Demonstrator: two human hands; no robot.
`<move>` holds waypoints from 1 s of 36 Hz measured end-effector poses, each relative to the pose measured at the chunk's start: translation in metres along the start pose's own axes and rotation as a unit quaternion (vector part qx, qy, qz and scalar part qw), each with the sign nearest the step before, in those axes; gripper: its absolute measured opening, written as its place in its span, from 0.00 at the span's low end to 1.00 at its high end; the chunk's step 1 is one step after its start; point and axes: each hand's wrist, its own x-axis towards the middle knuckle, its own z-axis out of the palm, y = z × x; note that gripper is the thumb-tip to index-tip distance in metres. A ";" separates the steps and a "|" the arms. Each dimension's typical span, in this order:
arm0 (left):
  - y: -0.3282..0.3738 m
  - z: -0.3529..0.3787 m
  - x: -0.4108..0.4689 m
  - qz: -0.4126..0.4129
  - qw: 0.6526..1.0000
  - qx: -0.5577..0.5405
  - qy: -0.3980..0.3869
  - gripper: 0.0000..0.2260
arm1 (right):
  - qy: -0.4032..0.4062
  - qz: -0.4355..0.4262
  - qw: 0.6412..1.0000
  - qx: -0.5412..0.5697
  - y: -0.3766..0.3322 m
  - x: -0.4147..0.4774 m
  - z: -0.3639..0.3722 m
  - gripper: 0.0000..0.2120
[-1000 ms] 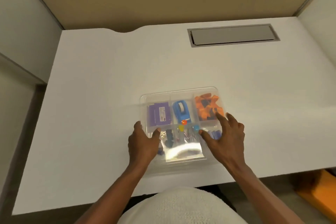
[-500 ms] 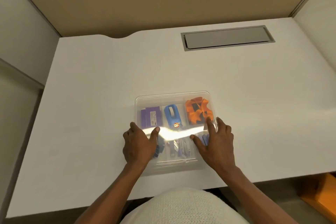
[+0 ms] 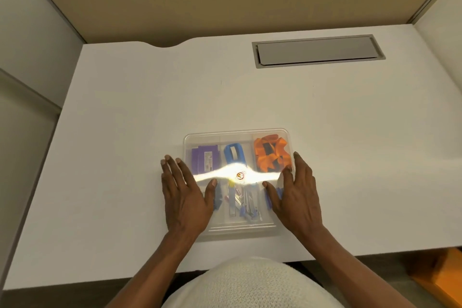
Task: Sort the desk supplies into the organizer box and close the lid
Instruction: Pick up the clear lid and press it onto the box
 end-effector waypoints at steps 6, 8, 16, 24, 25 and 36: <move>-0.010 0.007 0.008 0.132 0.991 -0.030 -0.004 0.38 | -0.021 -0.005 1.000 0.009 0.005 0.009 0.012 0.36; -0.012 0.009 0.008 0.132 0.990 -0.039 -0.006 0.38 | -0.026 -0.020 0.999 0.004 0.005 0.008 0.014 0.36; -0.003 0.001 0.010 0.134 0.989 0.002 -0.059 0.56 | -0.038 -0.058 0.998 0.006 0.003 0.012 0.009 0.36; 0.002 -0.007 0.010 0.128 0.990 -0.012 -0.052 0.56 | -0.023 -0.059 0.998 0.027 -0.001 0.010 0.009 0.38; 0.002 -0.007 0.010 0.130 0.990 -0.021 -0.043 0.56 | -0.021 -0.059 0.998 0.024 -0.001 0.010 0.009 0.39; 0.001 -0.007 0.015 0.122 0.990 -0.035 -0.061 0.57 | -0.021 -0.060 0.998 0.003 -0.001 0.013 0.007 0.41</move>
